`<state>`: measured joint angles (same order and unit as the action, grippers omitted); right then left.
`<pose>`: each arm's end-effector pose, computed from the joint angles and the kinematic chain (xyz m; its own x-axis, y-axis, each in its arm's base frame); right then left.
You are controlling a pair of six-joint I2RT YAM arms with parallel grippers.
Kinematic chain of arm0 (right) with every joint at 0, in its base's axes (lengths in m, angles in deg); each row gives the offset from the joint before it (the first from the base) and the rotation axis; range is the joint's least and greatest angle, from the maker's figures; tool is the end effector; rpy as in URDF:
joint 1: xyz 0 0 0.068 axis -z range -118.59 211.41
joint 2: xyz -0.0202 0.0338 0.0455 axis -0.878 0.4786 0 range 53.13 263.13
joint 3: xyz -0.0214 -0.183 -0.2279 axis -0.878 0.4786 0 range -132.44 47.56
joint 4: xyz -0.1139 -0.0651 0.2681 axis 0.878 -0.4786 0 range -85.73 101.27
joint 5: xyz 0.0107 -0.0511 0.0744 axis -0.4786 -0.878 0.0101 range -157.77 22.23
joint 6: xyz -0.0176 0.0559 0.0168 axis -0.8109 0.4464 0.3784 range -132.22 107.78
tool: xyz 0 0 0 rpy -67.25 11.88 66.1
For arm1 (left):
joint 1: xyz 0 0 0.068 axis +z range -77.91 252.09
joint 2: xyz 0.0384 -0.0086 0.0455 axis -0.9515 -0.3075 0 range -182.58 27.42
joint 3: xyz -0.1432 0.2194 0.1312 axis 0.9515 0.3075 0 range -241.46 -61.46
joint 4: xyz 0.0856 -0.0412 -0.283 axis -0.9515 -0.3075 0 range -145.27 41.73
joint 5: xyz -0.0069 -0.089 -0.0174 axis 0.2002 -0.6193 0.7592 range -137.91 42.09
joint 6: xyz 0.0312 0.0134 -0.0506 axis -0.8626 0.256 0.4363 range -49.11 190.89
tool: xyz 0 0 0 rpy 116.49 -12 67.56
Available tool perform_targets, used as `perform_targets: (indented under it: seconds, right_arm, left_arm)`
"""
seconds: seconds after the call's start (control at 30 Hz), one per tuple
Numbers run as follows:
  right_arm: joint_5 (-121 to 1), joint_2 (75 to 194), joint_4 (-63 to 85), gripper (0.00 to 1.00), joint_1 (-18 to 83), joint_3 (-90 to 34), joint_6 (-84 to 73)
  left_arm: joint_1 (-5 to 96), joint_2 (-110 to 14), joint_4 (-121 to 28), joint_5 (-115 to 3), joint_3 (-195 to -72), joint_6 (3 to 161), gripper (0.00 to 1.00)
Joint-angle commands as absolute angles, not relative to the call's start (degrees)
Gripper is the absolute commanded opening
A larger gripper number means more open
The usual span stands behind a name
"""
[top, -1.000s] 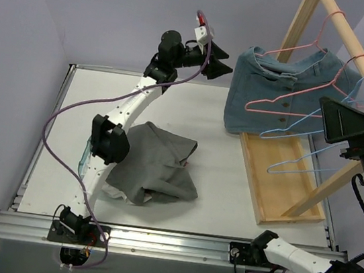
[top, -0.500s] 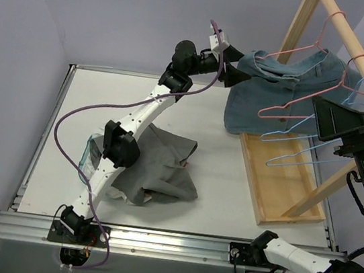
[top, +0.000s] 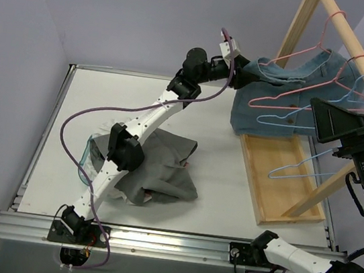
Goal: Remove the skirt from the hanger
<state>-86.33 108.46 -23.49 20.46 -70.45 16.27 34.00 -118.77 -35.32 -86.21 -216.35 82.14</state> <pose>0.0386 0.0145 0.6827 0.1158 0.6992 -0.7054 -0.5279 0.6449 0.5526 0.4788 -0.4113 0.4148 0.1020 -0.2744 -0.9562 0.9761 0.2128 0.0430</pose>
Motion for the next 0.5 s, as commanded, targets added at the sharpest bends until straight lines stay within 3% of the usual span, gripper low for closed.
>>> perform_targets:
  seconds: [0.0, 0.2, 0.33, 0.47]
  right_arm:
    - [-86.0, 107.9, -20.2, 0.95, 20.2, -70.0, 16.3]
    - [-86.2, 107.7, -20.3, 0.95, 20.1, -70.1, 16.2]
    - [-86.7, 107.4, -20.7, 0.94, 20.1, -69.9, 16.1]
    - [-86.9, 106.7, -20.5, 0.95, 20.2, -69.2, 16.0]
  left_arm:
    - [30.2, -117.8, -37.3, -81.2, -219.0, 78.0, 0.53]
    - [26.7, -118.7, -40.5, -78.4, -222.3, 74.7, 0.37]
    - [25.8, -116.7, -40.8, -79.4, -220.3, 76.3, 0.03]
    - [25.5, -114.0, -41.8, -81.0, -219.1, 78.6, 0.02]
